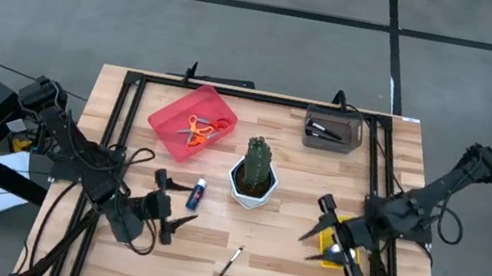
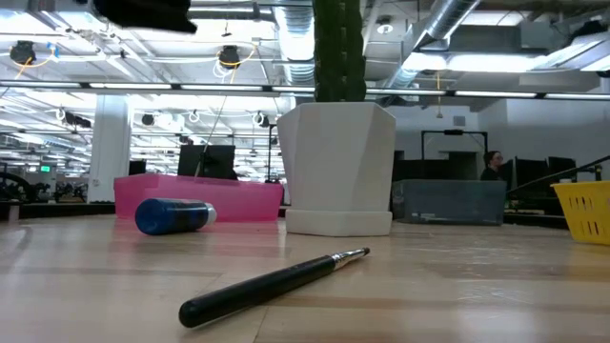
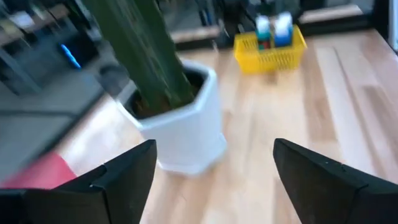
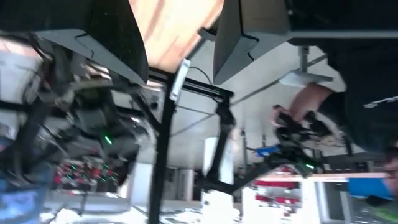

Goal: Pick & Place Paint Supplies
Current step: Put the blue paint bottle into the yellow bin

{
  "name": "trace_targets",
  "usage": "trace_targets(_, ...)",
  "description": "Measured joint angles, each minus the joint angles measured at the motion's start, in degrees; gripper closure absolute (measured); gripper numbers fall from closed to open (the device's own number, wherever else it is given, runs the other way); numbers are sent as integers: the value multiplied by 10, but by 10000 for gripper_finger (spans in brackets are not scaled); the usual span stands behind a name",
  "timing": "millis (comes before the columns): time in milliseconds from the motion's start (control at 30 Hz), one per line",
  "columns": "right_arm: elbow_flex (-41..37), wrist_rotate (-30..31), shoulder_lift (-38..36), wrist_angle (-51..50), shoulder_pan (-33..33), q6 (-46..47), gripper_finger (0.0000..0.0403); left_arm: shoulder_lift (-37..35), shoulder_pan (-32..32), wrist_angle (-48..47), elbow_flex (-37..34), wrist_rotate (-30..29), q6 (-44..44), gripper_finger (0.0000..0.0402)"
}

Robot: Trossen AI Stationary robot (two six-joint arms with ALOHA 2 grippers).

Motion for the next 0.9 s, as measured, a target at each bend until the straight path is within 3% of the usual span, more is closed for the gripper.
trace_targets(100,7,8,0,2,21,-12,226,4,4,-47,0,28,-66,81)
trace_targets(367,15,44,0,3,37,-18,226,55,25,-96,0,30,-171,82)
trace_targets(900,15,43,-1,28,33,-59,226,164,140,-98,0,55,-284,82)
